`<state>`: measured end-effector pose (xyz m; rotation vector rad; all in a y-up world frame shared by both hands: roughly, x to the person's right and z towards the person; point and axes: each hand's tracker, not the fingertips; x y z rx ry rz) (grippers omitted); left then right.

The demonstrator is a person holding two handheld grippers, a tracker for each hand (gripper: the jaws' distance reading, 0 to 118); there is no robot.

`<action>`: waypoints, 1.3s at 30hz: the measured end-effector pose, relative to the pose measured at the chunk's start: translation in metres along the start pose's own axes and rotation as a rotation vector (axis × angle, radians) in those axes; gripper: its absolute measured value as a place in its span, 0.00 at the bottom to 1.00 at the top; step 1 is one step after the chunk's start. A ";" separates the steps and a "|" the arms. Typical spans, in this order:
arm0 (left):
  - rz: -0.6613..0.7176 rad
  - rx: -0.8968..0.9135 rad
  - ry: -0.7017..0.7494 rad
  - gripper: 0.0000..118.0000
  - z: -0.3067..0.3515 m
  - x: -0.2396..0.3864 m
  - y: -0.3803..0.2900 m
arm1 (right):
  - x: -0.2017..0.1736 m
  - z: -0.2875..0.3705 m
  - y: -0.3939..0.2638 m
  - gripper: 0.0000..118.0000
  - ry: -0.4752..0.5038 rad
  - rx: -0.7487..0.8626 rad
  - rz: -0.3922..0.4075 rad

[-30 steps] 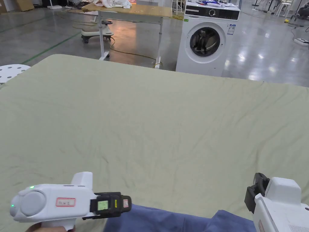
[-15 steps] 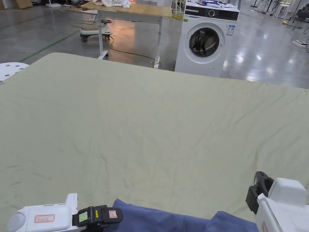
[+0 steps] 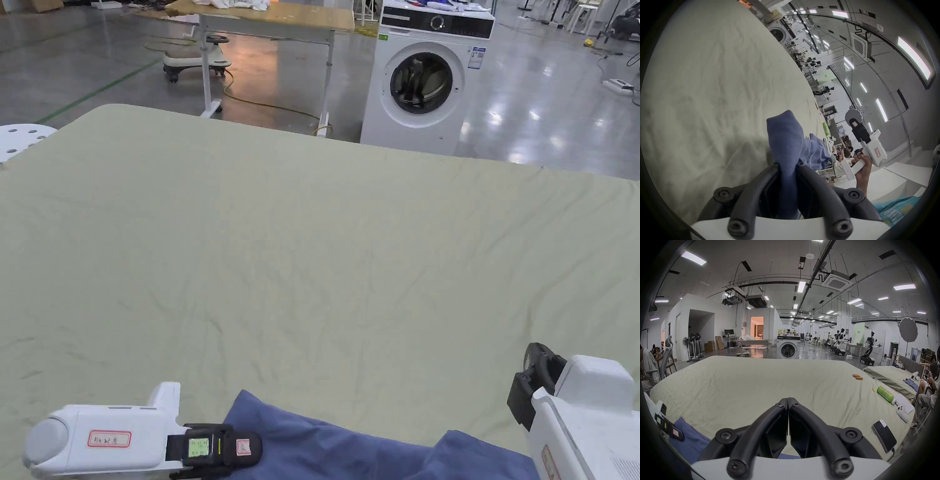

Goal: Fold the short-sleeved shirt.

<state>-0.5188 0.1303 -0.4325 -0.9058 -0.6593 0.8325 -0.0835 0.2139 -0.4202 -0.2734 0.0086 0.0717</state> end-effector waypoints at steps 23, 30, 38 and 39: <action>-0.288 0.025 0.591 0.05 0.018 0.165 0.024 | -0.003 -0.007 -0.004 0.00 0.027 -0.011 -0.006; -0.339 -0.091 0.498 0.05 -0.044 0.186 0.011 | 0.000 -0.004 -0.007 0.00 0.017 -0.015 -0.011; -0.314 -0.186 0.493 0.05 -0.130 0.183 -0.021 | 0.008 0.001 -0.010 0.00 -0.004 -0.027 -0.015; -0.308 -0.192 0.495 0.05 -0.140 0.180 -0.025 | 0.009 0.001 -0.011 0.00 -0.006 -0.028 -0.016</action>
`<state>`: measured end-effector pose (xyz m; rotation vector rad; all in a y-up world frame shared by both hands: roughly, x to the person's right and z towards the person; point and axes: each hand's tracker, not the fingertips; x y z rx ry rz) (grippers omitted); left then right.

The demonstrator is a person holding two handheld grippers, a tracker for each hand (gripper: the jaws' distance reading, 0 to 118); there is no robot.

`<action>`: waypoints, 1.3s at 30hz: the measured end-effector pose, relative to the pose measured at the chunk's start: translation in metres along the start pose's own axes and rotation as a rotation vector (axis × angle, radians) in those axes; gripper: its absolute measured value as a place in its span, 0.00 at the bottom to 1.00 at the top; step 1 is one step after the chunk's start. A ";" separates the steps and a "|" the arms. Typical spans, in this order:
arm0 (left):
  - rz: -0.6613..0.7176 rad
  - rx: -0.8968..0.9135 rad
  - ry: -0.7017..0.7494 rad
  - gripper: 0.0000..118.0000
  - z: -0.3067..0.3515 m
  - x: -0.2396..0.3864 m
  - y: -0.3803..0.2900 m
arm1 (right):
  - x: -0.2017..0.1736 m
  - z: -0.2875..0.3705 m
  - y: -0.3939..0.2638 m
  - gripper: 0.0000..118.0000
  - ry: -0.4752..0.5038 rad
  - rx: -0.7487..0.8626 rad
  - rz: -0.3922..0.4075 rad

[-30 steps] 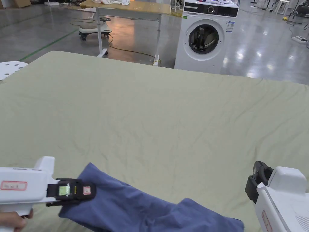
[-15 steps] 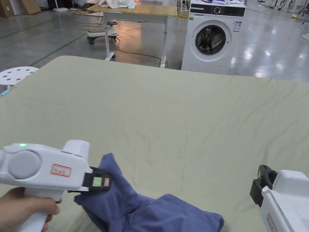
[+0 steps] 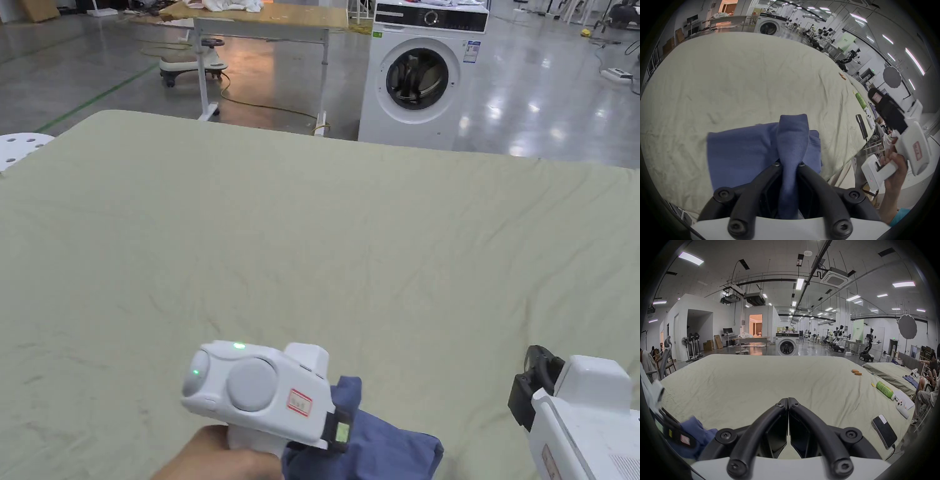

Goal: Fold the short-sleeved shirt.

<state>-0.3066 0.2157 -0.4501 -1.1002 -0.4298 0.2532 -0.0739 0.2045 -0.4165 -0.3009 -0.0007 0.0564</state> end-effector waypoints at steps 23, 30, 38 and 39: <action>0.121 0.064 -0.232 0.59 -0.019 -0.003 -0.005 | 0.010 0.007 -0.009 0.00 -0.028 -0.022 -0.007; 0.126 0.057 -0.237 0.22 -0.032 -0.017 -0.012 | 0.017 0.011 -0.006 0.00 -0.044 -0.012 -0.008; 0.111 0.059 -0.263 0.06 -0.093 -0.016 -0.039 | 0.016 0.009 -0.013 0.00 -0.049 -0.026 -0.007; 0.111 0.063 -0.266 0.06 -0.095 -0.016 -0.042 | 0.016 0.009 -0.013 0.00 -0.048 -0.027 -0.008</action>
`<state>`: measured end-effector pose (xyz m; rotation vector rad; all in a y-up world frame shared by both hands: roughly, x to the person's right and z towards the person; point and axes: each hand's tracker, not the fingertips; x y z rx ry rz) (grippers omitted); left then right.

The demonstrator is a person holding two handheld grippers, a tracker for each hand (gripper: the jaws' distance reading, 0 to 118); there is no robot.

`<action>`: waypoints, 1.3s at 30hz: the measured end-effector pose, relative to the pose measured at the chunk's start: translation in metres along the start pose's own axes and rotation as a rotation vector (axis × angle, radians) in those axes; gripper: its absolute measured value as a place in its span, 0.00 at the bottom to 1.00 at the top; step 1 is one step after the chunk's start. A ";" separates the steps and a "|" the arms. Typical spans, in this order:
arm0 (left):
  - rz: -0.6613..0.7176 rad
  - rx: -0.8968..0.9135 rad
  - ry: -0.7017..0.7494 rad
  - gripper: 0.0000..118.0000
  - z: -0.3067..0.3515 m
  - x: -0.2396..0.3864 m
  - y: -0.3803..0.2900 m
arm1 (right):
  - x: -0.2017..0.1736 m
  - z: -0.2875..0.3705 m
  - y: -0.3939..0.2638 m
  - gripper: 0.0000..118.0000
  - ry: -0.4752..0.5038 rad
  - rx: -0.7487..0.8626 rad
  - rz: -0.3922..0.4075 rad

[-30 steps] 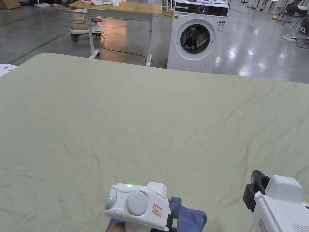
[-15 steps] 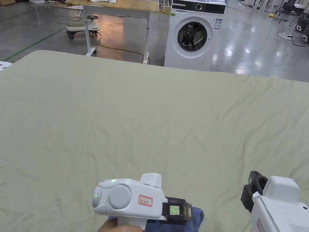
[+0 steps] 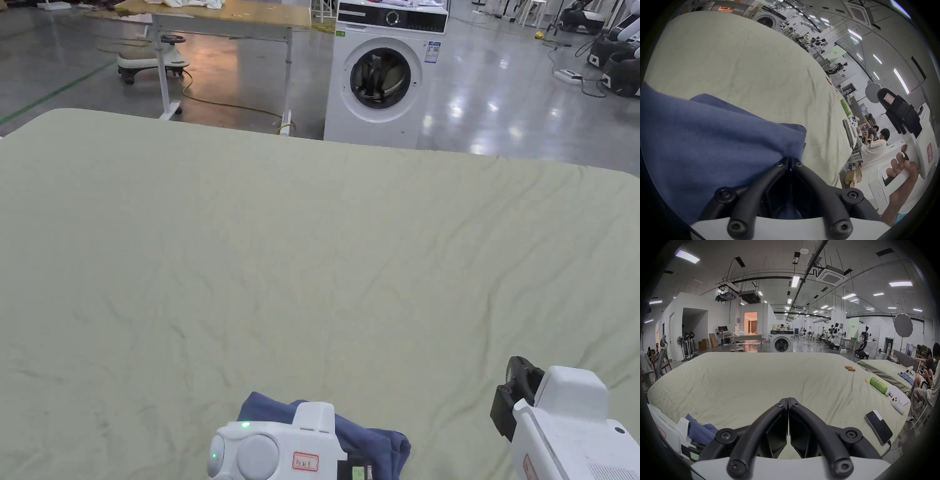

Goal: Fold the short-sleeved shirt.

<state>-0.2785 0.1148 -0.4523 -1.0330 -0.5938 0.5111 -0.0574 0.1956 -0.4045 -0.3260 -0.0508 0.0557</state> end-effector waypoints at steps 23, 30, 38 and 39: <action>-0.428 0.913 0.672 0.00 0.167 0.009 0.031 | -0.033 -0.013 0.036 0.00 0.030 0.135 -0.019; -0.439 1.003 0.780 0.00 0.182 -0.001 0.027 | -0.041 -0.006 0.050 0.00 0.039 0.188 -0.022; -0.403 0.967 0.791 0.00 0.186 -0.015 0.022 | -0.064 0.017 0.026 0.00 0.133 0.124 0.046; -0.402 0.953 0.791 0.00 0.185 -0.018 0.021 | -0.071 0.020 0.017 0.00 0.155 0.095 0.061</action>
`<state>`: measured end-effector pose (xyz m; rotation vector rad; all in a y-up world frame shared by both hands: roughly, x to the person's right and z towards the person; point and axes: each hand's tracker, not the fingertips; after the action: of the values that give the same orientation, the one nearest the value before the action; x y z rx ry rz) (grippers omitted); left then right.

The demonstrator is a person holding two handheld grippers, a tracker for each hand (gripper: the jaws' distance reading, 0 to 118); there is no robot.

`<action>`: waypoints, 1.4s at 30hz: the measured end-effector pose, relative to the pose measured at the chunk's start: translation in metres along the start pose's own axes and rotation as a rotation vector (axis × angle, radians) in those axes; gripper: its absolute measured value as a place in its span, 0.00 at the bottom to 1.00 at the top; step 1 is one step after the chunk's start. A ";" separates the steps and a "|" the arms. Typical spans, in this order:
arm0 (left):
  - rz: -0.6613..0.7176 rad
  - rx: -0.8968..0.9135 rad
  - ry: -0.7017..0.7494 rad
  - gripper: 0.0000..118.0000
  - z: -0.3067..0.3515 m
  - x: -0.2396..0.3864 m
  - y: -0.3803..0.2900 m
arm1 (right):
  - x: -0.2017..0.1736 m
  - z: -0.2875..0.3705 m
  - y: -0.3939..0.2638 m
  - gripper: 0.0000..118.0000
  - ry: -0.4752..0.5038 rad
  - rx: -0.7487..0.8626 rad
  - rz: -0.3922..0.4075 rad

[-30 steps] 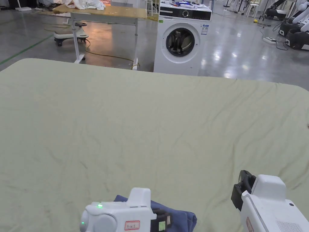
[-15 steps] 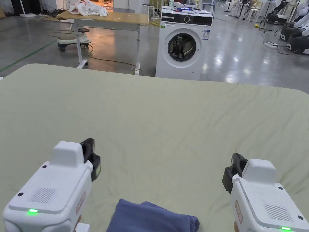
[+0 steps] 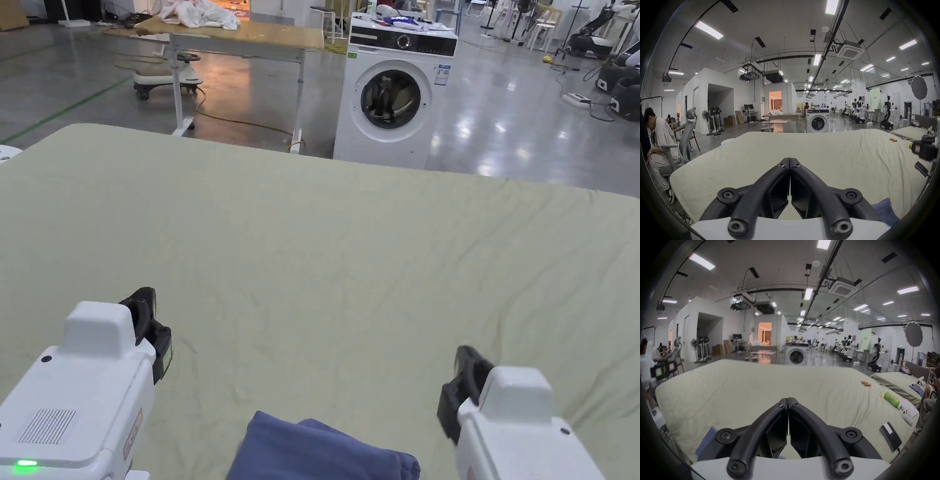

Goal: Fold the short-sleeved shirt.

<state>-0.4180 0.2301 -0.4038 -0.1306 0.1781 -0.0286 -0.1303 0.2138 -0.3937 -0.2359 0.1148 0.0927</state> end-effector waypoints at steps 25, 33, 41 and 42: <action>0.359 -0.640 -0.492 0.40 -0.041 -0.043 -0.066 | -0.059 -0.026 -0.138 0.00 0.023 -0.288 0.079; 0.705 -0.905 -0.863 0.72 -0.096 -0.071 -0.102 | -0.053 -0.025 -0.140 0.00 0.033 -0.296 0.055; 0.757 -0.958 -1.043 0.70 -0.108 -0.035 -0.124 | -0.051 -0.025 -0.137 0.00 0.043 -0.306 0.052; 0.757 -0.960 -1.045 0.67 -0.109 -0.028 -0.125 | -0.050 -0.025 -0.137 0.00 0.045 -0.306 0.053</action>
<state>-0.4675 0.0939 -0.4892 -0.9968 -0.8329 0.8786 -0.1683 0.0717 -0.3804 -0.5410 0.1514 0.1582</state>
